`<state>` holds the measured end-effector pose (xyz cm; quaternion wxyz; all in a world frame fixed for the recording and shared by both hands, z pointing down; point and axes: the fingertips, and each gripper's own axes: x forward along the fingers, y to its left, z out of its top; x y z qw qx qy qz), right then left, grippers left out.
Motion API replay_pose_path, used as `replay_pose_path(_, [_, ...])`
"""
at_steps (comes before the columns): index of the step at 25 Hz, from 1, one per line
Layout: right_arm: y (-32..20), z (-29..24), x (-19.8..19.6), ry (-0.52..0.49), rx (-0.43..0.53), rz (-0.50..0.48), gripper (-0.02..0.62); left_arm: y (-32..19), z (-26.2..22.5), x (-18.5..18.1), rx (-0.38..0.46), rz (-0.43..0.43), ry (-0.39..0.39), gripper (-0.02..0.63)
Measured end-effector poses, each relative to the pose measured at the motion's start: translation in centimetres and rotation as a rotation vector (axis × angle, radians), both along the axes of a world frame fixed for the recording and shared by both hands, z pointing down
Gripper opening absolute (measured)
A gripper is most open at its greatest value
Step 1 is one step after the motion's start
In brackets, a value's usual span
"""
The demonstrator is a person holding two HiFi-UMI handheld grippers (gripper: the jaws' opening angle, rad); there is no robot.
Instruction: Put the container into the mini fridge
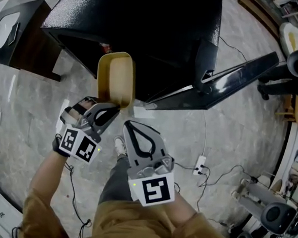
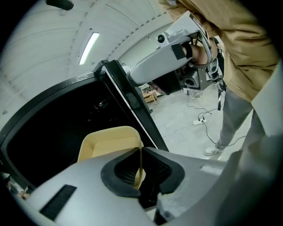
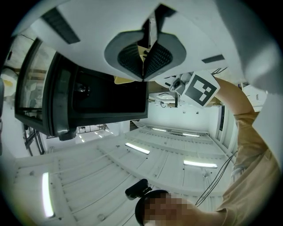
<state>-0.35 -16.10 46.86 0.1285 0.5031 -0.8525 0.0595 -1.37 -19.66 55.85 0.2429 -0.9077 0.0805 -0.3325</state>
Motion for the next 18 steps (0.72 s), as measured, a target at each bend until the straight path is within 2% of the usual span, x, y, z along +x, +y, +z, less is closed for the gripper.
replay_pose_path(8, [-1.9,1.7,0.4,-0.064,0.015,0.055,0.002,-3.1,2.1,1.4,0.034,0.045,-0.026,0.018])
replay_pose_path(18, [-4.9,3.2,0.7,-0.079,0.023,0.083,0.002,-4.7,5.5,2.4,0.051,0.100,-0.088,0.018])
